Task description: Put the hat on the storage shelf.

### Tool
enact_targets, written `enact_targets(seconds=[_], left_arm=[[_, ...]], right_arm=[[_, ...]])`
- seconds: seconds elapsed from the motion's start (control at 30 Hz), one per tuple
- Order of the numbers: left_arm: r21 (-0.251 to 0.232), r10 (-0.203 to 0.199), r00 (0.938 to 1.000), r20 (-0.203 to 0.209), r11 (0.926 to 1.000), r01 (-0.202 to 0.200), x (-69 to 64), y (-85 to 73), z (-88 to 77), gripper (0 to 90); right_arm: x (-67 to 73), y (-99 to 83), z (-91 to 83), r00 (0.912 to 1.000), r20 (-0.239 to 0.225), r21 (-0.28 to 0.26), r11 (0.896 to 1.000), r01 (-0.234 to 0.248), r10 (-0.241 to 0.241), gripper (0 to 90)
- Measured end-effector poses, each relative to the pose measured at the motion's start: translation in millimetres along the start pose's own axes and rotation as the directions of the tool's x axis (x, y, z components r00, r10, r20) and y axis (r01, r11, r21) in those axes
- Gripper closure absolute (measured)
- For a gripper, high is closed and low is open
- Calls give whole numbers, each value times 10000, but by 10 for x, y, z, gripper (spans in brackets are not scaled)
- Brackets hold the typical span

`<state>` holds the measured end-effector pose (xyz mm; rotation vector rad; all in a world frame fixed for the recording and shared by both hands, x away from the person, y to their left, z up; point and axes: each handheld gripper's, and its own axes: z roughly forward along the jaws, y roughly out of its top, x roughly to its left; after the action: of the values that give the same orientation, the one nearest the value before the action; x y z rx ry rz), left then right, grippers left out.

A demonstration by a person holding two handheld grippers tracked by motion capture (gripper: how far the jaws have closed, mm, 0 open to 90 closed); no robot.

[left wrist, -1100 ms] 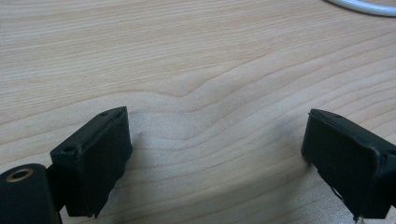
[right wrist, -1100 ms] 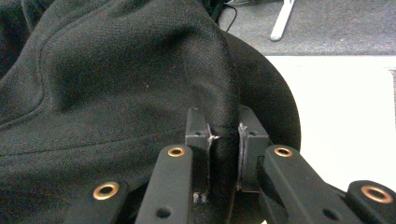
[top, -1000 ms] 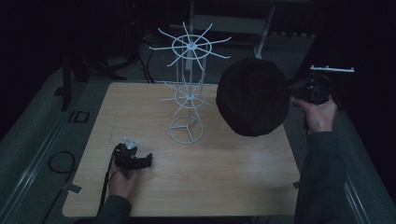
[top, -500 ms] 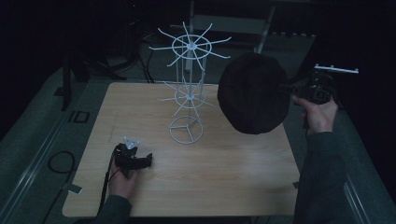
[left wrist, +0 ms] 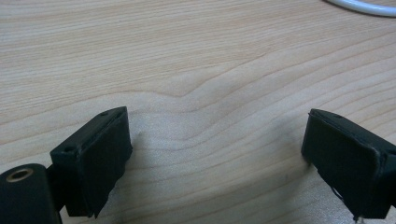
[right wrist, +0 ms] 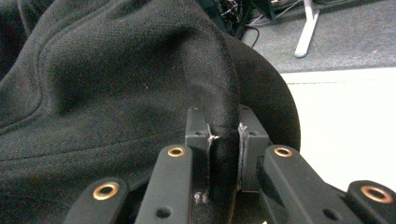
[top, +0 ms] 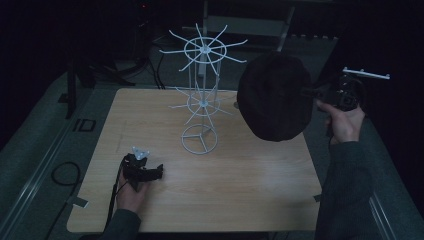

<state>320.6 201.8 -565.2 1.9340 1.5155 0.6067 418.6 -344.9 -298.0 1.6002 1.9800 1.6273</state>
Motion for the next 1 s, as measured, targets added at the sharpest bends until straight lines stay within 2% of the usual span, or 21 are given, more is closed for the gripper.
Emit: enact_targets(seconds=[0.6,1.0], left_arm=[[15,0,10000,-7,10000,0,-5,4,2,88],[19,2,10000,-8,10000,-1,-6,4,2,88]], right_arm=[[-16,22,-33,9990,-328,-316,9991,-297,287,788],[20,27,-57,9981,-542,-470,9984,-320,295,788]])
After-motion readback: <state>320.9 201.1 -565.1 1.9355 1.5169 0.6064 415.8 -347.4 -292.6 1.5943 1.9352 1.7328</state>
